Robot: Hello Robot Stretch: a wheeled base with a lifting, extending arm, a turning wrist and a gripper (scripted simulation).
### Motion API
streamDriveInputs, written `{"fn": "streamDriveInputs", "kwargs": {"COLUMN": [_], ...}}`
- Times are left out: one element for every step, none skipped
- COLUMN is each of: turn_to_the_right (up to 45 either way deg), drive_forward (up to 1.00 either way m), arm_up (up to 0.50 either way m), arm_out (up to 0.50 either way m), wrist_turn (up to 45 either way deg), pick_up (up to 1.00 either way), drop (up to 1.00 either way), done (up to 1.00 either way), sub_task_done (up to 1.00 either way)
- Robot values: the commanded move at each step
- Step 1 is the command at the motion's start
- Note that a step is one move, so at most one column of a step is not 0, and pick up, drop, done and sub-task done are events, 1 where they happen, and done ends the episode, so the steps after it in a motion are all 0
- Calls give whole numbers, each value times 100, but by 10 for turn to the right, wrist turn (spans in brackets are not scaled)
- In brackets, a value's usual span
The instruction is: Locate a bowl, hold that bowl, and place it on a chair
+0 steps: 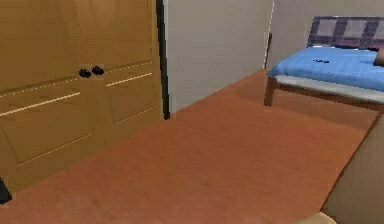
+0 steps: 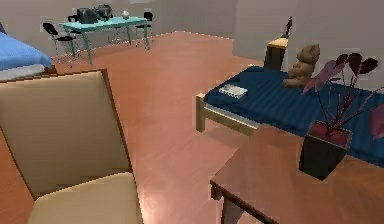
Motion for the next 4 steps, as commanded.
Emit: {"fn": "streamDriveInputs", "kwargs": {"turn_to_the_right": [-30, 0, 360, 0], "drive_forward": [0, 70, 0, 30], "arm_up": [0, 0, 0, 0], "arm_out": [0, 0, 0, 0], "wrist_turn": [0, 0, 0, 0], "pick_up": [0, 0, 0, 0], "drop": [0, 0, 0, 0], "done": [0, 0, 0, 0], "sub_task_done": [0, 0, 0, 0]}}
